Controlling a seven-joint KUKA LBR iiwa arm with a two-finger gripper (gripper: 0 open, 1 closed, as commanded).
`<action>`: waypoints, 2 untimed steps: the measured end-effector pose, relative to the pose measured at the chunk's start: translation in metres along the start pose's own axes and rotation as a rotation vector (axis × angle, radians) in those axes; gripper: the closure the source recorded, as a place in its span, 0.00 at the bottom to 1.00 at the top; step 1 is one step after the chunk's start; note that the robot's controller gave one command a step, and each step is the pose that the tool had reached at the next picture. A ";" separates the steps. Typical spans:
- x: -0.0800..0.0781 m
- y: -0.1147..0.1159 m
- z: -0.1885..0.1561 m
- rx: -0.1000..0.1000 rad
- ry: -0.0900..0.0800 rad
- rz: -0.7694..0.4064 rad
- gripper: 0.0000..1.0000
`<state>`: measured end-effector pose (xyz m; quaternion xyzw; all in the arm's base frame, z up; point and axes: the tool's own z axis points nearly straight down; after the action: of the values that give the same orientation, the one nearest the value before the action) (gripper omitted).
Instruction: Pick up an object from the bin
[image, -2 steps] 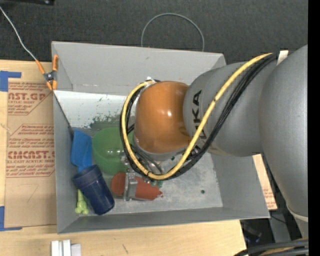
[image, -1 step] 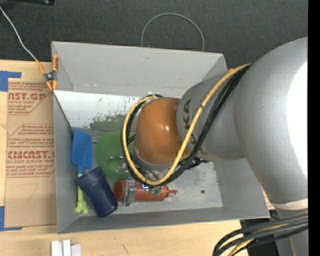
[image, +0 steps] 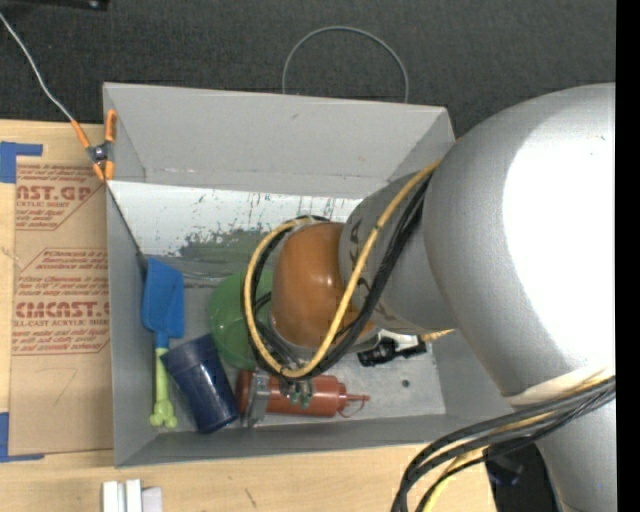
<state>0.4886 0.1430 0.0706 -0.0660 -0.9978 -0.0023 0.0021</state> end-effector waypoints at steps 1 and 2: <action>0.000 0.000 0.000 0.000 0.000 0.000 1.00; -0.002 -0.002 -0.084 0.002 0.006 -0.025 1.00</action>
Offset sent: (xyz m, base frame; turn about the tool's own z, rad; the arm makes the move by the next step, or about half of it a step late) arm 0.0053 -0.0048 0.1231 -0.0337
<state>0.4908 0.1399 0.1550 -0.0535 -0.9986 -0.0015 0.0051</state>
